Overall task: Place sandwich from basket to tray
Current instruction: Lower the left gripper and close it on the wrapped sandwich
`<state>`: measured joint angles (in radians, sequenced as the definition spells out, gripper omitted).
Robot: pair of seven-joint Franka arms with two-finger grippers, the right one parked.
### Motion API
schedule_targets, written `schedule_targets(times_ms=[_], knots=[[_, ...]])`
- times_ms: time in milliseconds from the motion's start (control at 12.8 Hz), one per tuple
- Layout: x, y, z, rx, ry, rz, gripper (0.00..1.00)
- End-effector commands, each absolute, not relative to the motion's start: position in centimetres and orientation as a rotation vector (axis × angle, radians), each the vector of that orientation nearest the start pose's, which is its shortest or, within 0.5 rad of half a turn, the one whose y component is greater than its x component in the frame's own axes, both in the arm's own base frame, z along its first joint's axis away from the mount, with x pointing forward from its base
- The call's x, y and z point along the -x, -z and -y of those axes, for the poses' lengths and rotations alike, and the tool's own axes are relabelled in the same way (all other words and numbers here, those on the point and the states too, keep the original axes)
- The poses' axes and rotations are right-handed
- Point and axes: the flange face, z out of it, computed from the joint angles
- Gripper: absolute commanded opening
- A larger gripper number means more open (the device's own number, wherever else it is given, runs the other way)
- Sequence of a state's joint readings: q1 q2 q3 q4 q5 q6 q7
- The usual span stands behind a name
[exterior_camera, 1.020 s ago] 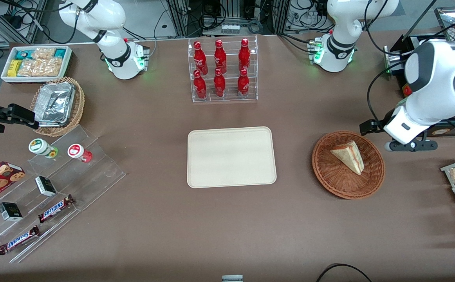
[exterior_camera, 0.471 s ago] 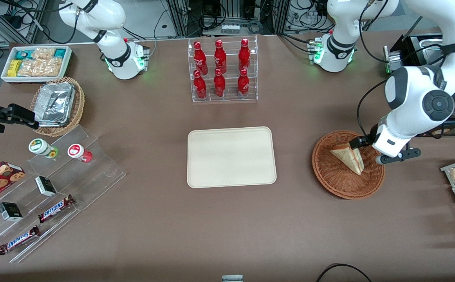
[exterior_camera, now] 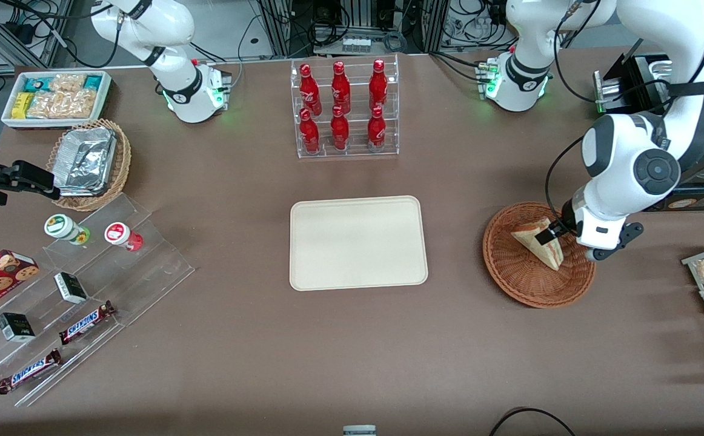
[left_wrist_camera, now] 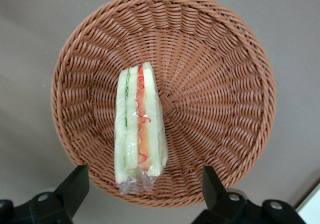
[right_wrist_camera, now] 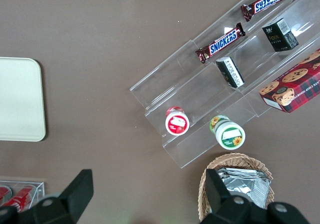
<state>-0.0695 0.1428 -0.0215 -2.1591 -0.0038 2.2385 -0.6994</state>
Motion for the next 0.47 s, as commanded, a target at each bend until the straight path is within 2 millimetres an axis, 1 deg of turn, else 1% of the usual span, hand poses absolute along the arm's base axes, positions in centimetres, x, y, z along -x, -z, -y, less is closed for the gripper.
schedule_targets(times_ms=[0, 157, 392], knots=[[-54.0, -31.8, 5.2, 2.938, -0.042, 1.077, 1.00], [-53.7, -31.2, 5.2, 2.937, -0.031, 1.090, 1.00], [-52.6, -29.7, 5.0, 2.938, -0.026, 1.088, 1.00]])
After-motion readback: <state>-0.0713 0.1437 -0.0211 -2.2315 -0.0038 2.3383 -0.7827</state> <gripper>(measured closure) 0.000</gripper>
